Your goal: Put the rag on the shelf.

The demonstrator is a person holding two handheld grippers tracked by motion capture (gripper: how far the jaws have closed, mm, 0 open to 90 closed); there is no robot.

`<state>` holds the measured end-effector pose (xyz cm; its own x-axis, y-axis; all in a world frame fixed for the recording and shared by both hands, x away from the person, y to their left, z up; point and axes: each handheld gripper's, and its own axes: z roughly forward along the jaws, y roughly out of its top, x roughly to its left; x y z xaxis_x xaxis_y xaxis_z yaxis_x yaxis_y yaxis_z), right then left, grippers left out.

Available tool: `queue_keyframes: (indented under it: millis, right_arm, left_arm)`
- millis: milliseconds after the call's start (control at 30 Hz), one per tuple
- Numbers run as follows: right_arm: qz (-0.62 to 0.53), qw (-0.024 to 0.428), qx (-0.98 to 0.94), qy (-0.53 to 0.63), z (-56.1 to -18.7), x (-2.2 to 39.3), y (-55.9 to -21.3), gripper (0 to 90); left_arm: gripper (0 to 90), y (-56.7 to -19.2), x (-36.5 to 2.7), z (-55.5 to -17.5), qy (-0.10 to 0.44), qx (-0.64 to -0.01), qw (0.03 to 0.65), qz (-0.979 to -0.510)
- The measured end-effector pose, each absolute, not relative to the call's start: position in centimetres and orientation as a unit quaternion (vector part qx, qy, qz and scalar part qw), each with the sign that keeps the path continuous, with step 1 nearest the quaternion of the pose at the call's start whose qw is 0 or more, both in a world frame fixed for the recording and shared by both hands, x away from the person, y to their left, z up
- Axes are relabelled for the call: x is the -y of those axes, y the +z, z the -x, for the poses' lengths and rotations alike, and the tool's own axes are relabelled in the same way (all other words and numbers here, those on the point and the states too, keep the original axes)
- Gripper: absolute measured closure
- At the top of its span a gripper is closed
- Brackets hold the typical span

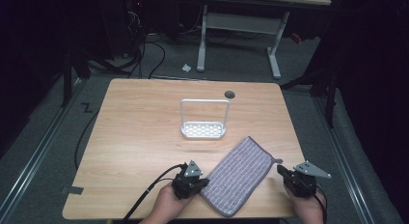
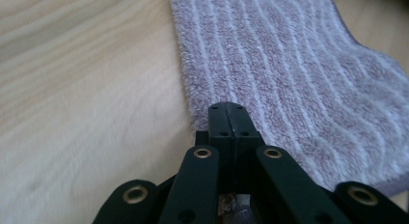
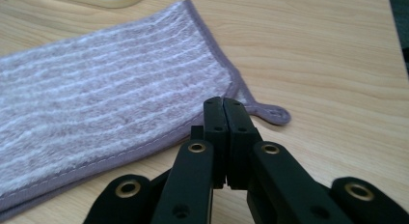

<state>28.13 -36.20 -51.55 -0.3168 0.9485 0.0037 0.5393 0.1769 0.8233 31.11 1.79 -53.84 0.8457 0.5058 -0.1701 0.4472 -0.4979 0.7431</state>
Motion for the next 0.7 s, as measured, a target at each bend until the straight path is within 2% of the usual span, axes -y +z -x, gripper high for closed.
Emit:
queue_keyframes:
  millis: [200, 233, 300, 433, 533, 700]
  right_arm:
    - [-0.497, 0.256, -0.731, 0.391, -29.6, 34.6, -51.3, 90.0]
    - [-0.490, 0.252, -0.737, 0.392, -30.2, 33.9, -51.4, 90.0]
    - [-0.490, 0.251, -0.737, 0.392, -30.5, 33.6, -51.4, 90.0]
    - [-0.481, 0.255, -0.742, 0.392, -30.8, 32.7, -51.4, 90.0]
    - [-0.477, 0.253, -0.750, 0.382, -30.3, 32.2, -51.7, 90.0]
    - [-0.479, 0.240, -0.755, 0.379, -29.4, 32.2, -52.1, 90.0]
  left_arm:
    - [90.0, -53.9, -3.9, -28.1, 0.016, -0.287, 0.419, -0.862]
    - [90.0, -53.4, -4.5, -27.7, 0.037, -0.288, 0.427, -0.856]
    - [90.0, -53.1, -4.8, -27.8, 0.037, -0.295, 0.439, -0.848]
    - [88.9, -52.0, -4.1, -30.7, 0.051, -0.304, 0.456, -0.835]
    - [89.9, -51.9, -0.6, -34.2, 0.044, -0.292, 0.458, -0.839]
    - [90.0, -52.7, 3.2, -36.3, 0.040, -0.276, 0.425, -0.861]
